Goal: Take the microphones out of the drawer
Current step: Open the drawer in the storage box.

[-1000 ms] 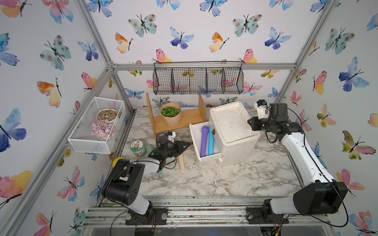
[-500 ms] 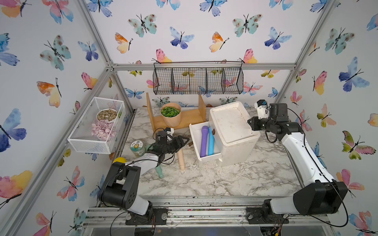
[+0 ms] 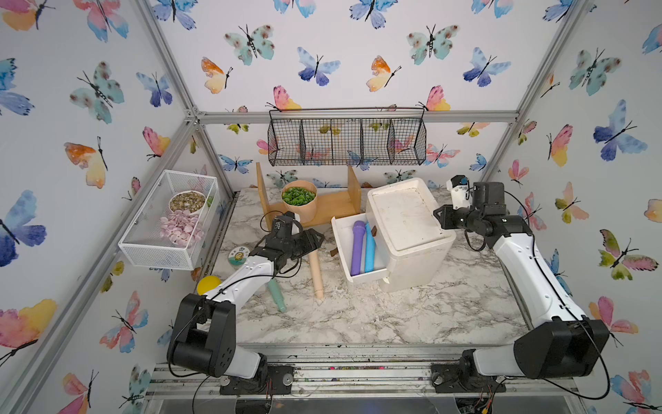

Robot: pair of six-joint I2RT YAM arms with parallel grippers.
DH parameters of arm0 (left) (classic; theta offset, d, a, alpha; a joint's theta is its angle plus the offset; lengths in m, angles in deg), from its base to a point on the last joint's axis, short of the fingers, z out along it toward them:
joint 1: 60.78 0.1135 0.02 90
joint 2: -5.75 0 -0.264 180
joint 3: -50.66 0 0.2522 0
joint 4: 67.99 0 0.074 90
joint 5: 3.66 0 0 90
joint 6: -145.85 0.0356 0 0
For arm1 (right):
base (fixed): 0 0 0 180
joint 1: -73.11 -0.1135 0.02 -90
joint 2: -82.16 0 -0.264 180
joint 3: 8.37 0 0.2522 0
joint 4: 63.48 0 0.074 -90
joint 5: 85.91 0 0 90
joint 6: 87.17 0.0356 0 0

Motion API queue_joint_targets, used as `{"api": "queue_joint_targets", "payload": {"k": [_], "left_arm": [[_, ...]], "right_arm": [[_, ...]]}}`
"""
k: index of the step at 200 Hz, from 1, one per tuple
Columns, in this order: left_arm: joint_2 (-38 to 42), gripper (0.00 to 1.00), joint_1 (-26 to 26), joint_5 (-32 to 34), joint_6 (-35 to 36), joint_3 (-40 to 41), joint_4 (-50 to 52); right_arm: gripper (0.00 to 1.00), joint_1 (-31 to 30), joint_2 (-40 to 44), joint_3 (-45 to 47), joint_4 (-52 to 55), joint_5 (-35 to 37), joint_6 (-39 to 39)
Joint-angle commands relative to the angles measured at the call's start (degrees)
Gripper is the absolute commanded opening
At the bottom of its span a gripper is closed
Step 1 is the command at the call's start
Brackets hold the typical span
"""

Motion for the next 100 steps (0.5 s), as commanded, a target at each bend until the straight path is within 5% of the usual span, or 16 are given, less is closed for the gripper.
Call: {"api": "queue_joint_targets", "payload": {"k": [1, 36, 100], "left_arm": [[1.3, 0.64, -0.1, 4.2, 1.9, -3.1, 6.8], [-1.0, 0.64, -3.1, 5.9, 3.6, -10.5, 12.1], [-8.4, 0.64, -17.3, 21.2, 13.0, -26.2, 23.2]], "right_arm": [[0.09, -0.2, 0.1, 1.3, -4.4, -5.8, 5.0], [0.09, -0.2, 0.4, 1.6, -4.7, -5.8, 4.9], [0.09, -0.2, 0.1, 0.7, -3.9, -5.7, 4.9]]}}
